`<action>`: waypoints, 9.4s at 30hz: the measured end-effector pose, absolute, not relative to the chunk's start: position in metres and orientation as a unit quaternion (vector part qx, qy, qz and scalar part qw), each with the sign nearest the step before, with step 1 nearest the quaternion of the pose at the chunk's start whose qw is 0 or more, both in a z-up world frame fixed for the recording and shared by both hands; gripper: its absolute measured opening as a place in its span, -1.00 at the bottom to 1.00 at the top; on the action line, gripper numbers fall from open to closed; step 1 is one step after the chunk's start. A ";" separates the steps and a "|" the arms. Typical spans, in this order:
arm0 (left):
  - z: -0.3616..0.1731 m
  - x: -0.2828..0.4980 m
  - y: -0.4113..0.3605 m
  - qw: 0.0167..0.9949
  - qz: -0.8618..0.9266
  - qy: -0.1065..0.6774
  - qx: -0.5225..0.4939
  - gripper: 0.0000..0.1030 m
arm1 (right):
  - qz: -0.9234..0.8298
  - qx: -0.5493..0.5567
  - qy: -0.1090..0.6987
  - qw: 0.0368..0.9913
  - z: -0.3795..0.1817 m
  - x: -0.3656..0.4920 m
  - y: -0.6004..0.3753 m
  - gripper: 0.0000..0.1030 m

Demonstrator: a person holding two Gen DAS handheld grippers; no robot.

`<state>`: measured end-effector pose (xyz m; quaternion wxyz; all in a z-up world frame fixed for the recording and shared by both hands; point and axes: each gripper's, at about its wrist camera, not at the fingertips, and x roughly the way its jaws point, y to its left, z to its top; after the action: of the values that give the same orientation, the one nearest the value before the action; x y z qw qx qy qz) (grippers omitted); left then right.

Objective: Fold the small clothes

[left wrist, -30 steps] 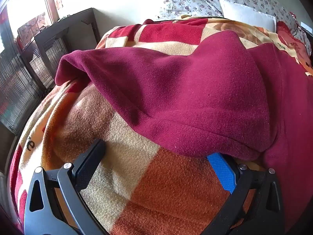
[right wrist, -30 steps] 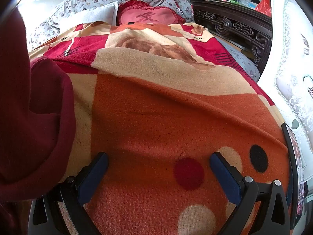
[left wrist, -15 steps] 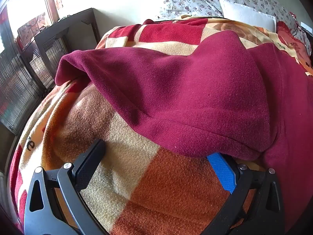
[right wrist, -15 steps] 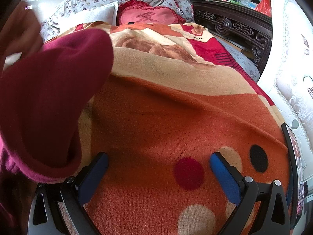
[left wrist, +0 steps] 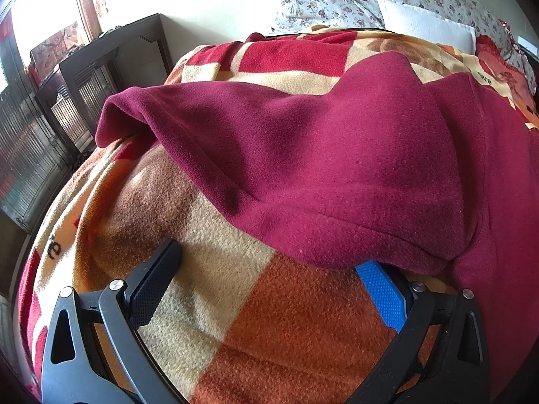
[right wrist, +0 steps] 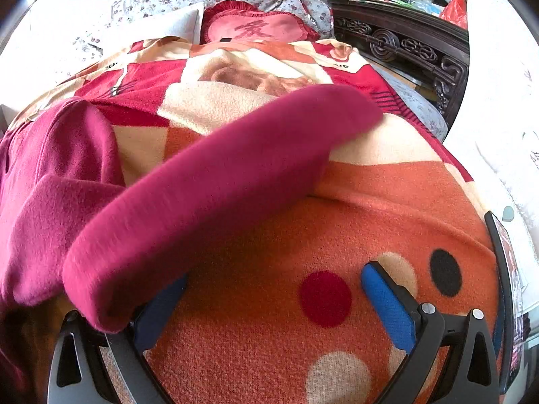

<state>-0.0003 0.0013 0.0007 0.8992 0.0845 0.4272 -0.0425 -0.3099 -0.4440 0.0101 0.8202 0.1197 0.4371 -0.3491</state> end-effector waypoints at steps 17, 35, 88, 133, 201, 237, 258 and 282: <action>0.073 -0.082 -0.025 0.899 -0.112 0.410 0.107 0.99 | -0.337 0.125 0.461 0.812 0.020 -0.316 -0.436 0.99; 0.102 -0.144 -0.082 0.889 -0.204 0.391 0.123 0.99 | -0.217 0.148 0.397 0.879 0.200 -0.404 -0.287 0.99; 0.100 -0.114 -0.111 0.886 -0.203 0.404 0.104 0.99 | -0.230 0.125 0.410 0.874 0.127 -0.231 -0.249 0.99; 0.076 -0.088 -0.107 0.880 -0.188 0.427 0.093 0.99 | -0.228 0.138 0.443 0.856 0.092 -0.199 -0.253 0.99; 0.201 -0.015 -0.090 0.862 -0.344 0.360 -0.100 -0.83 | -0.216 0.179 0.461 0.842 0.074 -0.194 -0.277 0.99; 0.076 -0.034 -0.035 0.860 -0.240 0.450 -0.019 0.32 | -0.217 0.085 0.460 0.857 0.064 -0.154 -0.336 -0.19; 0.060 -0.019 -0.094 0.862 -0.236 0.445 0.054 0.32 | -0.282 0.107 0.423 0.854 0.097 -0.206 -0.361 -0.04; 0.075 -0.049 -0.109 0.857 -0.260 0.444 0.038 0.32 | -0.238 0.124 0.469 0.841 0.060 -0.208 -0.331 -0.29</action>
<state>-0.0488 -0.1090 0.0751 0.8567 0.0383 0.4436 -0.2603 -0.2079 -0.3315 0.0597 0.8413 0.1243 0.4693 -0.2380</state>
